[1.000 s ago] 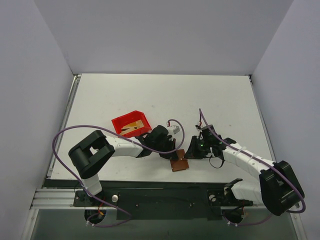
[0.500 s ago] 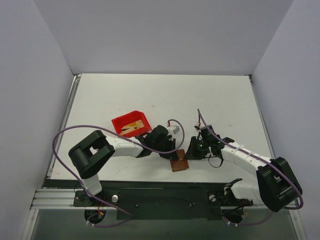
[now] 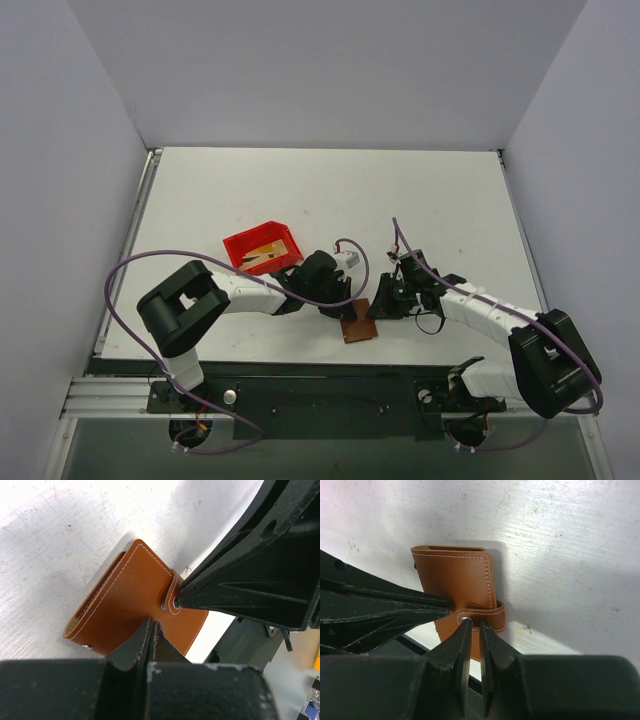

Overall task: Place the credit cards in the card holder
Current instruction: Close the card holder at the center of the board.

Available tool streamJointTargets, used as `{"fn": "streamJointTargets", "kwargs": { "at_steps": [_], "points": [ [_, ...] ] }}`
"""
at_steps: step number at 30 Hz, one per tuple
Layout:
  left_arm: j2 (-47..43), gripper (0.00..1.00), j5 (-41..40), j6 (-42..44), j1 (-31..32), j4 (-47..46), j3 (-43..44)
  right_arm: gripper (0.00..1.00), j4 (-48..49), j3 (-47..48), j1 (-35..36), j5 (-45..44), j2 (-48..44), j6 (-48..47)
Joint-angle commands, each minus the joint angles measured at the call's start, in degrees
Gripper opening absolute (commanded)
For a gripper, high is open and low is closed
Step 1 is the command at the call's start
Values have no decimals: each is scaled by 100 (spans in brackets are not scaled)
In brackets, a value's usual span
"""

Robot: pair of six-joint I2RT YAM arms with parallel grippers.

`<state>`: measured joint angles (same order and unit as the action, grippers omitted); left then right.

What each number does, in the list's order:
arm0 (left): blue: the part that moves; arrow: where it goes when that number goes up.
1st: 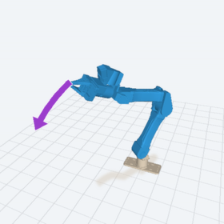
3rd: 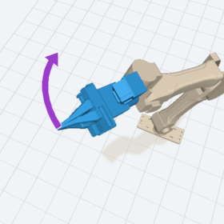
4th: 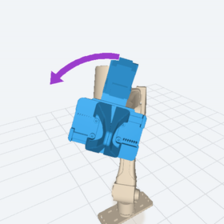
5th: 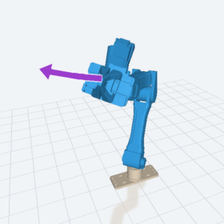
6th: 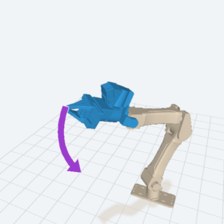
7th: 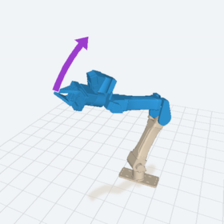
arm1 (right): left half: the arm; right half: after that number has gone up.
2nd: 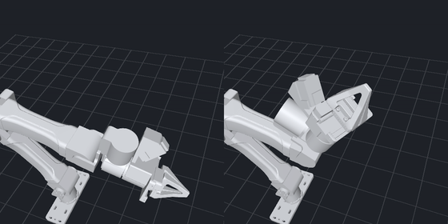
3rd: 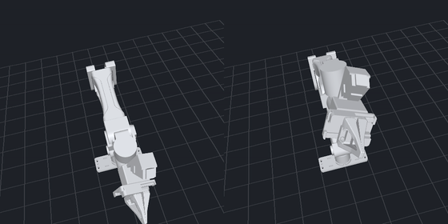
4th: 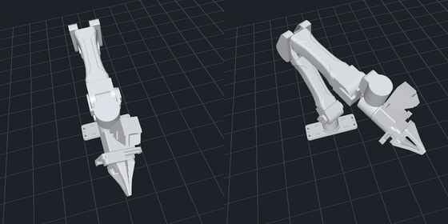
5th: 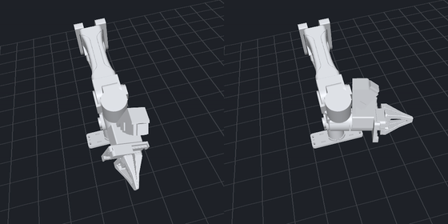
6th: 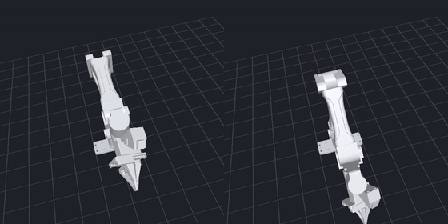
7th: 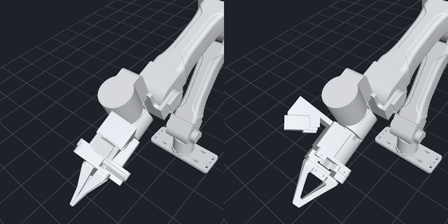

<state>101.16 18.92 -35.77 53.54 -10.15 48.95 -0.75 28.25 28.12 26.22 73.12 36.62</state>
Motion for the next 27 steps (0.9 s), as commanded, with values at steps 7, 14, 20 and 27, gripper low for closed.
{"fn": "streamJointTargets", "kwargs": {
  "at_steps": [7, 14, 20, 27],
  "points": [
    [61, 0, 16, 52, 34, -66, 27, 9, 23, 216, -26, 85, 141, -103],
    [79, 0, 16, 53, 34, -48, 36, 9, 23, 260, -8, 138, 211, -94],
    [88, 0, 16, 61, 34, -48, 45, 9, 188, 278, 1, 182, 273, -85],
    [88, 0, 16, 70, 34, -48, 36, 9, 234, 278, 36, 182, 360, -85]
  ]
}}
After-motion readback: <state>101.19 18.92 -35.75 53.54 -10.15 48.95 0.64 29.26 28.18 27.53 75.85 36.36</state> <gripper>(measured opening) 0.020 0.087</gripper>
